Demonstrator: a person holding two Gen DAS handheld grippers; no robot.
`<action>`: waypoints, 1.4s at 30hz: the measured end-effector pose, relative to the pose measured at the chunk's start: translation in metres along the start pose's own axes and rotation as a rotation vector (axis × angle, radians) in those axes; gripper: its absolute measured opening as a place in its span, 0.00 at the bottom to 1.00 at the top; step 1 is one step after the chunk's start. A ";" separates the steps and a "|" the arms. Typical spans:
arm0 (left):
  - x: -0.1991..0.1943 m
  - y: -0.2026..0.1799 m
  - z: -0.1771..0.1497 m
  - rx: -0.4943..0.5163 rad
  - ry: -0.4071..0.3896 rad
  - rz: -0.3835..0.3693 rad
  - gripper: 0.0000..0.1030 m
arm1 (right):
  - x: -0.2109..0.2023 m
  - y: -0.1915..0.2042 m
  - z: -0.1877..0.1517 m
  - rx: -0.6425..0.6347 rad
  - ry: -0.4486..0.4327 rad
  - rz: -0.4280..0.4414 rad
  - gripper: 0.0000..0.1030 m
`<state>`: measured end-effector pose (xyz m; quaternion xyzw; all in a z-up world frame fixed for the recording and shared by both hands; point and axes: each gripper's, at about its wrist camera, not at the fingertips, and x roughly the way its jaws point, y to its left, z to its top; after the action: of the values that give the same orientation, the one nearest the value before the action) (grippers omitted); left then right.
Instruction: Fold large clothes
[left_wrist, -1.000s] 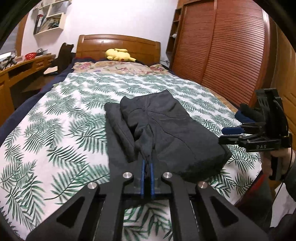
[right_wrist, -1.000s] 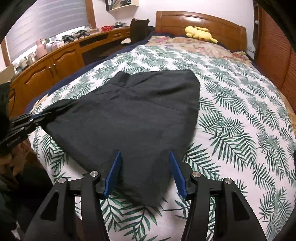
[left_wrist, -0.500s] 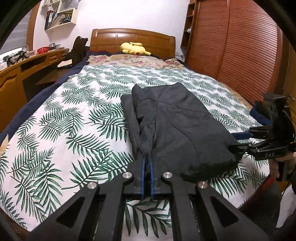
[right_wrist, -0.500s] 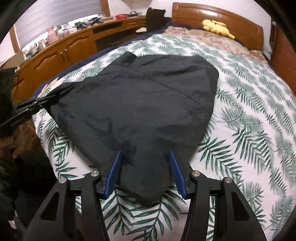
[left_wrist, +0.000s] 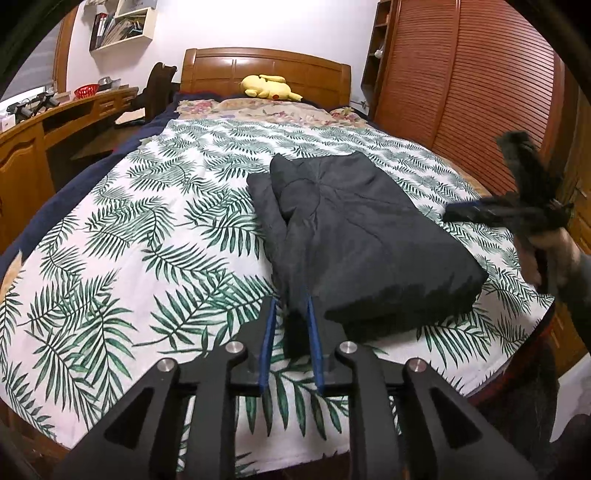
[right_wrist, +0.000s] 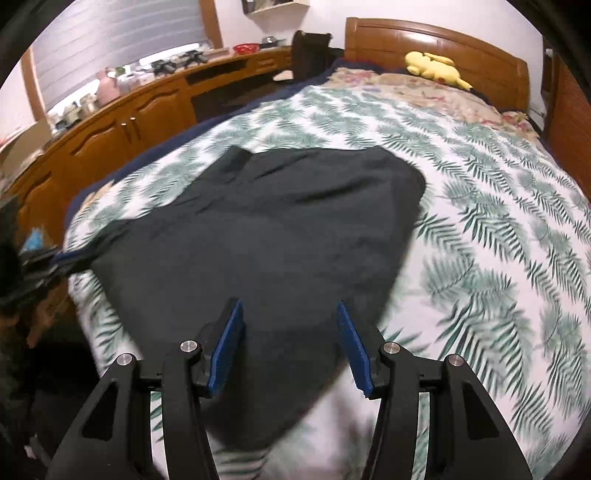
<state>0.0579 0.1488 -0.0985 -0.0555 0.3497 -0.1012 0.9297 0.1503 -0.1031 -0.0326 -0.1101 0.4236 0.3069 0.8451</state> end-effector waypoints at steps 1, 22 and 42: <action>0.001 0.000 0.000 0.003 0.004 0.000 0.16 | 0.008 -0.005 0.006 -0.006 0.009 -0.017 0.52; 0.048 -0.006 -0.007 0.011 0.141 0.030 0.22 | 0.134 -0.101 0.065 0.145 0.111 -0.029 0.93; 0.045 -0.004 -0.006 -0.030 0.110 -0.013 0.04 | 0.135 -0.112 0.058 0.177 0.060 0.078 0.50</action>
<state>0.0864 0.1341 -0.1310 -0.0659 0.4012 -0.1050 0.9076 0.3179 -0.1076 -0.1107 -0.0274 0.4780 0.2976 0.8259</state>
